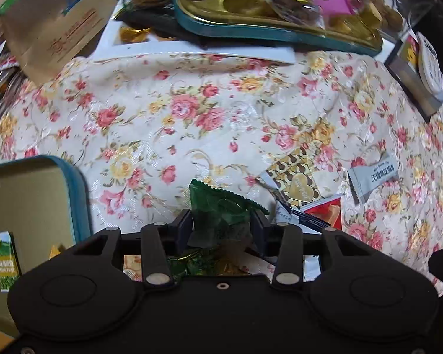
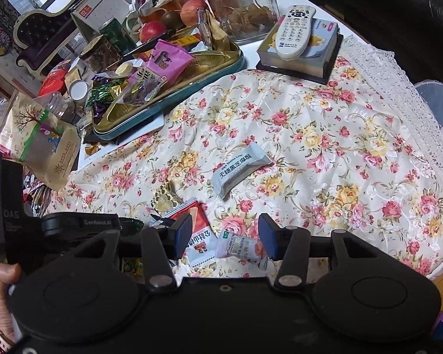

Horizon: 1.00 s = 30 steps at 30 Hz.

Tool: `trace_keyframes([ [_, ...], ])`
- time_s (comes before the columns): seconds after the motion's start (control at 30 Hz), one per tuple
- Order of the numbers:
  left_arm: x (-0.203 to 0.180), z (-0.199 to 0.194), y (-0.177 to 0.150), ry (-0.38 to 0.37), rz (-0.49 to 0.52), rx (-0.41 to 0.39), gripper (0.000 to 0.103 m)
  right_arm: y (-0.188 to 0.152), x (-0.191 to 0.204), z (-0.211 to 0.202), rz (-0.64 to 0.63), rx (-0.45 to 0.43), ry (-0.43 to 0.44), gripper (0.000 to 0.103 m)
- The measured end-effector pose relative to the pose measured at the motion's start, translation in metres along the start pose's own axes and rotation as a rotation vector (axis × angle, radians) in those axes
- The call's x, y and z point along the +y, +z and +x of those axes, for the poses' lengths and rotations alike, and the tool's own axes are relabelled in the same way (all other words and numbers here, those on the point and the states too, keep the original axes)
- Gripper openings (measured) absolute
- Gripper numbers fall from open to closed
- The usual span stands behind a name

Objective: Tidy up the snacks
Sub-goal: 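Grasp the green candy packet with the left tool while the right tool moves to the white bar, then grasp the white Black Sesame Crisp bar with the right tool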

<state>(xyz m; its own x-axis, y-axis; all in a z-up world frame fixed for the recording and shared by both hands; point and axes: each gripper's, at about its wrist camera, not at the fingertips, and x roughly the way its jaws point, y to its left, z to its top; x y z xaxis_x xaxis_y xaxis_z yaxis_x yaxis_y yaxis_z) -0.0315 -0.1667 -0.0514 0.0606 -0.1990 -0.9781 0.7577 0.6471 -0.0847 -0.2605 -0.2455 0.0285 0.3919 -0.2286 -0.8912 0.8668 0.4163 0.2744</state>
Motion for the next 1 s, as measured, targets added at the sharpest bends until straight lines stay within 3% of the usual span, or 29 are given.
trace_keyframes([
  [0.1, -0.009, 0.008, -0.002, 0.028, 0.012, 0.007, 0.056, 0.002, -0.008, 0.005, 0.034, 0.023, 0.003, 0.052],
  [0.33, -0.023, 0.023, -0.001, 0.048, 0.011, 0.048, 0.055, 0.002, -0.033, 0.03, 0.133, 0.105, -0.043, 0.052],
  [0.47, -0.022, 0.025, 0.001, 0.019, -0.046, 0.055, 0.052, 0.001, -0.041, 0.043, 0.177, 0.142, -0.053, 0.052],
  [0.57, -0.015, 0.021, 0.004, -0.021, -0.1, 0.065, 0.051, 0.005, -0.046, 0.046, 0.238, 0.113, -0.045, 0.052],
  [0.8, -0.007, -0.01, 0.003, -0.009, -0.143, 0.025, 0.051, 0.025, -0.043, 0.06, 0.374, 0.011, -0.056, 0.052],
  [1.0, -0.007, -0.039, -0.014, -0.042, -0.152, 0.026, 0.051, 0.033, -0.022, 0.081, 0.411, -0.001, -0.064, 0.053],
])
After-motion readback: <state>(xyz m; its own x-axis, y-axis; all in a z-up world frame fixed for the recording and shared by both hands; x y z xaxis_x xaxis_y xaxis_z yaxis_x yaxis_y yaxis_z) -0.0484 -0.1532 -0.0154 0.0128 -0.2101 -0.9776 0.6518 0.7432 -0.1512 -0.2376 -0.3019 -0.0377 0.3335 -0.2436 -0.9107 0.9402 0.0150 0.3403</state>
